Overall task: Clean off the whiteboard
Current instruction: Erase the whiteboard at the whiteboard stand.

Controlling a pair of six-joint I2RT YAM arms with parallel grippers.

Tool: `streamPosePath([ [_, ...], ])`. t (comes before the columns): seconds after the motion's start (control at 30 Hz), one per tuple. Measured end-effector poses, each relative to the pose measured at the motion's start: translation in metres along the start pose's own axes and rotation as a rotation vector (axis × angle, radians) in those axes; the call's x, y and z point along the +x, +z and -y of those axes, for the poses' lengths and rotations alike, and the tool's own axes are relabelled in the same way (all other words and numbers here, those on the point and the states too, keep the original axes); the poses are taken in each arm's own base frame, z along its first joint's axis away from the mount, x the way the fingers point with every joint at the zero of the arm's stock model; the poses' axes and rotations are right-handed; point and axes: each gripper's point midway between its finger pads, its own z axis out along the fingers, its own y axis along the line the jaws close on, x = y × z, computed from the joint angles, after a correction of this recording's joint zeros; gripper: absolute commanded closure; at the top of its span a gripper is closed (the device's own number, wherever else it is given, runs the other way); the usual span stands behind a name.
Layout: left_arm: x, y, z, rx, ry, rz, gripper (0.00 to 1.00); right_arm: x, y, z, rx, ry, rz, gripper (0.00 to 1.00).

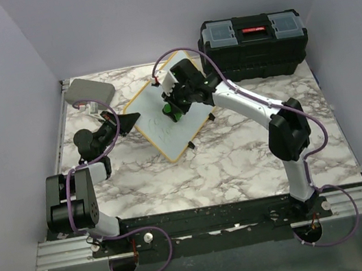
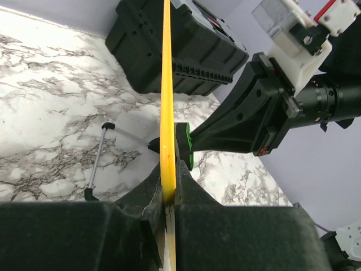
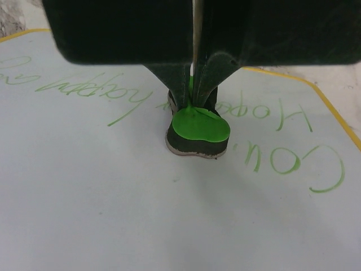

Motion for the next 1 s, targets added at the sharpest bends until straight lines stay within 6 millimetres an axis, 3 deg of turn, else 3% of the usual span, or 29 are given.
streamPosePath([
  [0.2,0.0,0.0,0.0,0.001,0.0,-0.001,1.0,0.013,0.0,0.006,0.043,0.003,-0.057,0.99],
  [0.47,0.0,0.0,0.0,0.001,0.0,-0.001,1.0,0.01,-0.007,0.032,0.205,0.018,-0.078,0.99],
  [0.57,0.0,0.0,0.0,0.001,0.0,-0.001,1.0,0.01,-0.007,0.033,0.21,0.02,-0.078,0.99],
  [0.73,0.0,0.0,0.0,0.001,0.0,-0.001,1.0,0.009,-0.003,0.016,0.109,0.017,-0.065,0.99],
  [0.9,0.0,0.0,0.0,0.001,0.0,-0.001,1.0,0.011,0.002,-0.016,-0.022,-0.005,-0.068,0.99],
  [1.0,0.0,0.0,0.0,0.001,0.0,-0.001,1.0,0.011,0.003,-0.022,-0.039,-0.005,-0.068,0.99],
])
